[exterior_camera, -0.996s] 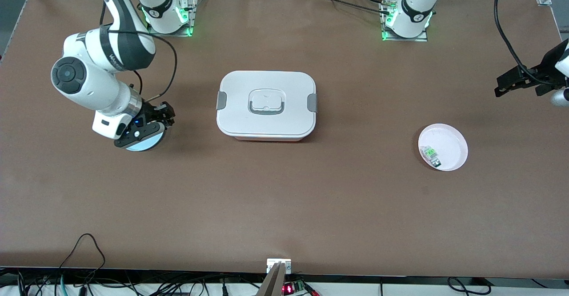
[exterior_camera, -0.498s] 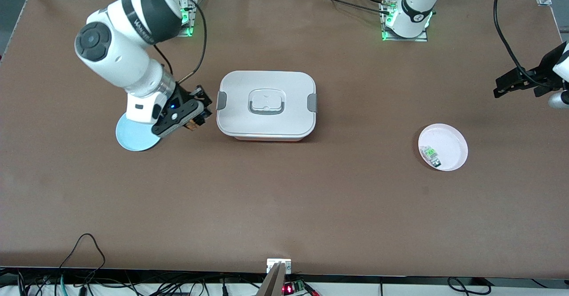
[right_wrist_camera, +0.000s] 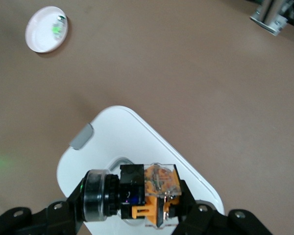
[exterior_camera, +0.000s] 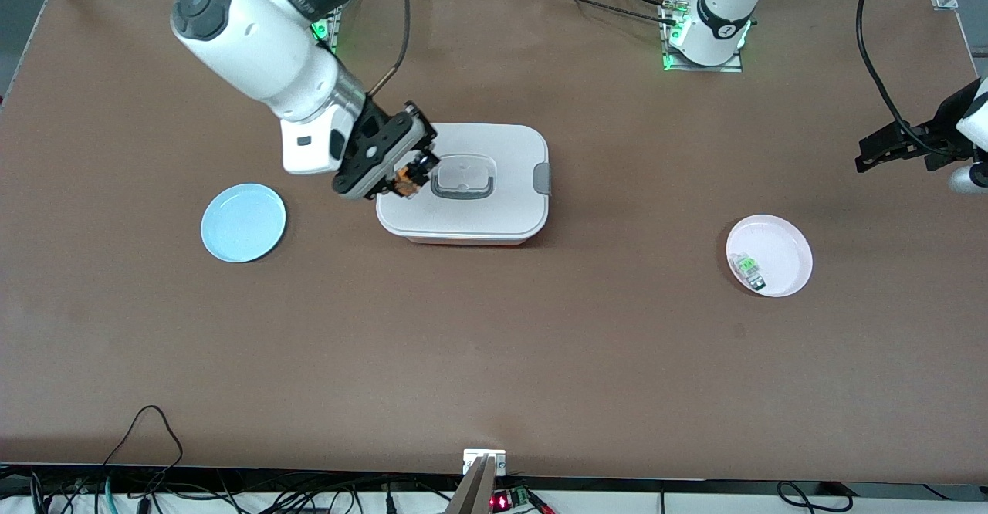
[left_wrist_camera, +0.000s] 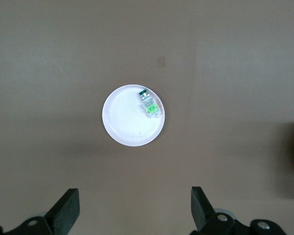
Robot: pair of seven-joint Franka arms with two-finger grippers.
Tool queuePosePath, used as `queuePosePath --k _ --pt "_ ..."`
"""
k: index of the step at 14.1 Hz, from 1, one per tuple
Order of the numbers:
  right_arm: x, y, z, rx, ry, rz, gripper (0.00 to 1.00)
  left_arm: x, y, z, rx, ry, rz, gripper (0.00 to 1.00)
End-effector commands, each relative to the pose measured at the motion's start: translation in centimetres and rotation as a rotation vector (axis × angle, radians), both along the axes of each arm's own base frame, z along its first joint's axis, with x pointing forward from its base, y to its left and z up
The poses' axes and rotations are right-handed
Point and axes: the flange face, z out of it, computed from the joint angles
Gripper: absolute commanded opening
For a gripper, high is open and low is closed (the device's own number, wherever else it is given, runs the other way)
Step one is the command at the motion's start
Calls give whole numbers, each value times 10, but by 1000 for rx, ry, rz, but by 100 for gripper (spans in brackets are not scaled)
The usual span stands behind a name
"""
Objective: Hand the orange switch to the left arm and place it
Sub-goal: 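Carry the orange switch with the right gripper up over the white box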
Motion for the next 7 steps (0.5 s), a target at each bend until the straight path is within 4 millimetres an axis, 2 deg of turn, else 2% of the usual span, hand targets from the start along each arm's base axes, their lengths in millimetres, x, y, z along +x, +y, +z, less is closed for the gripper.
queuePosePath --k 1,4,5,7 --pt "-13 45 16 93 -5 -24 7 -1 1 5 -13 -12 -27 100" --pt "-25 83 10 186 -19 -53 7 -3 -2 -5 -21 14 -32 100" --pt "-29 97 9 222 -41 -67 7 -4 -4 -15 -33 39 -53 100" --pt "-39 124 7 297 -91 -92 6 -8 -11 -19 -139 67 -127 100"
